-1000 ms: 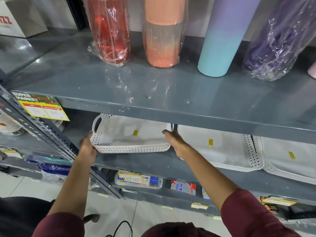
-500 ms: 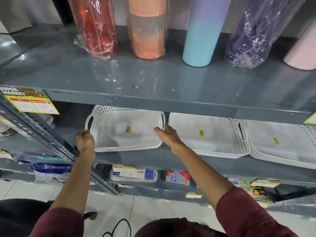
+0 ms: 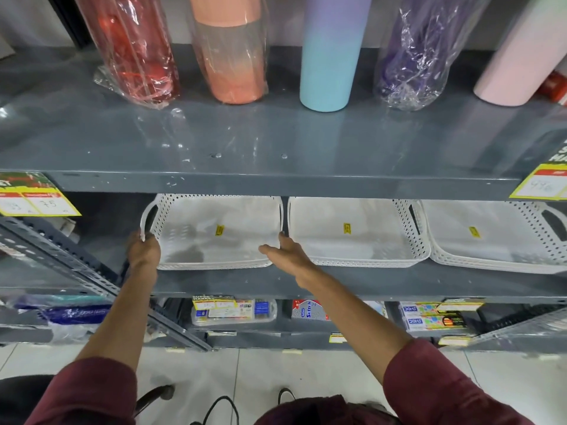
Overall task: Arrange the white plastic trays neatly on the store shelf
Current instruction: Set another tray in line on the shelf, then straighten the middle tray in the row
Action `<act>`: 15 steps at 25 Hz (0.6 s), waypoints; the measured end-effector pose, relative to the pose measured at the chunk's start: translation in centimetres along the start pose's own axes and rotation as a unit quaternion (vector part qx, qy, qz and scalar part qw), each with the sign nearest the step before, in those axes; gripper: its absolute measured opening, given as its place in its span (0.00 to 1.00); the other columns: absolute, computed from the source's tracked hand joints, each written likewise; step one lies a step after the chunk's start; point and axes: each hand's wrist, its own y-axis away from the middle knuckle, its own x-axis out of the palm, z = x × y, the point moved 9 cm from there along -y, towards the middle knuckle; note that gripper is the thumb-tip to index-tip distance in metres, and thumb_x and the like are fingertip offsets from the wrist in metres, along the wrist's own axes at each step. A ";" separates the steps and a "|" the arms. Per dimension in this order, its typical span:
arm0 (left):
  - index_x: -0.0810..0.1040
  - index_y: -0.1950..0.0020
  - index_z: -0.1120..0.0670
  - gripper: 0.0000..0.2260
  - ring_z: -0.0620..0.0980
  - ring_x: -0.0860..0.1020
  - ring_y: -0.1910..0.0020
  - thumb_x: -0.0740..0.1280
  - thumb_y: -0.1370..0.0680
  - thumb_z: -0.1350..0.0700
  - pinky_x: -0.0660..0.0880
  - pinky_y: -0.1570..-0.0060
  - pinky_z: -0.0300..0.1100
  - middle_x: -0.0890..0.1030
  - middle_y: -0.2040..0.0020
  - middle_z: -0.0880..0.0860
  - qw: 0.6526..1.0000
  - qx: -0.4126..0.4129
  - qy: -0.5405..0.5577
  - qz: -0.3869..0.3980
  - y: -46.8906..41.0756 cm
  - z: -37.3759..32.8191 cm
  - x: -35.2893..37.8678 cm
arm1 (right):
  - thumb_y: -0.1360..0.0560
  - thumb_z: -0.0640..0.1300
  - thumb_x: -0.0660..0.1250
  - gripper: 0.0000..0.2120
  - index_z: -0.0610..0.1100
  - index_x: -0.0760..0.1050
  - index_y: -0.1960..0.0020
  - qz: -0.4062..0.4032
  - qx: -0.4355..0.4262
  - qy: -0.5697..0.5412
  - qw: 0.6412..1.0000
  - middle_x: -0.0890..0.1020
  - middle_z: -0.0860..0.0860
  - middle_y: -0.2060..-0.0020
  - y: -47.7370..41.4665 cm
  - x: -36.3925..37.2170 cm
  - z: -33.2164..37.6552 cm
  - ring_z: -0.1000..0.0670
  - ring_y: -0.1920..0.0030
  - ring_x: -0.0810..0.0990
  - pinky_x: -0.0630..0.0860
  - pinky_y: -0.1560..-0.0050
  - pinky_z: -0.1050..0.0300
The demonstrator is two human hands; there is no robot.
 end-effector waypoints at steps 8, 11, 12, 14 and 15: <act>0.74 0.32 0.60 0.14 0.49 0.80 0.46 0.59 0.17 0.60 0.70 0.46 0.20 0.78 0.33 0.55 0.926 0.360 0.075 0.089 17.5 -12.7 7.0 | 0.23 0.43 0.66 0.18 0.40 0.78 0.35 -0.294 -0.096 -0.026 0.950 0.85 0.46 0.51 3.4 -18.3 -5.8 0.49 0.57 0.83 0.75 0.55 0.71; 0.78 0.34 0.57 0.14 0.51 0.82 0.41 0.61 0.18 0.60 0.74 0.37 0.36 0.81 0.35 0.55 0.876 0.446 -0.001 0.182 24.2 -13.9 13.1 | 0.27 0.49 0.65 0.25 0.41 0.75 0.32 -0.335 -0.053 0.134 0.931 0.83 0.40 0.42 3.6 -23.5 -10.4 0.39 0.45 0.83 0.77 0.41 0.53; 0.79 0.34 0.57 0.14 0.52 0.81 0.38 0.62 0.19 0.59 0.73 0.35 0.41 0.81 0.34 0.56 0.852 0.480 -0.046 0.202 25.9 -13.4 15.1 | 0.28 0.50 0.65 0.27 0.42 0.74 0.31 -0.312 -0.042 0.180 0.932 0.81 0.40 0.39 3.3 -23.9 -11.6 0.38 0.40 0.80 0.76 0.38 0.49; 0.81 0.36 0.55 0.14 0.54 0.78 0.33 0.66 0.20 0.58 0.74 0.34 0.48 0.79 0.32 0.56 0.808 0.526 -0.151 0.221 28.2 -11.9 18.4 | 0.25 0.50 0.65 0.26 0.43 0.71 0.29 -0.261 -0.022 0.260 0.929 0.75 0.42 0.30 2.8 -23.7 -13.5 0.39 0.29 0.71 0.70 0.31 0.44; 0.82 0.38 0.54 0.13 0.56 0.77 0.32 0.67 0.21 0.56 0.75 0.35 0.51 0.79 0.32 0.57 0.798 0.525 -0.200 0.220 28.4 -11.0 19.4 | 0.24 0.51 0.64 0.26 0.43 0.70 0.28 -0.245 -0.018 0.292 0.925 0.72 0.42 0.28 2.5 -23.4 -14.1 0.39 0.27 0.66 0.67 0.30 0.43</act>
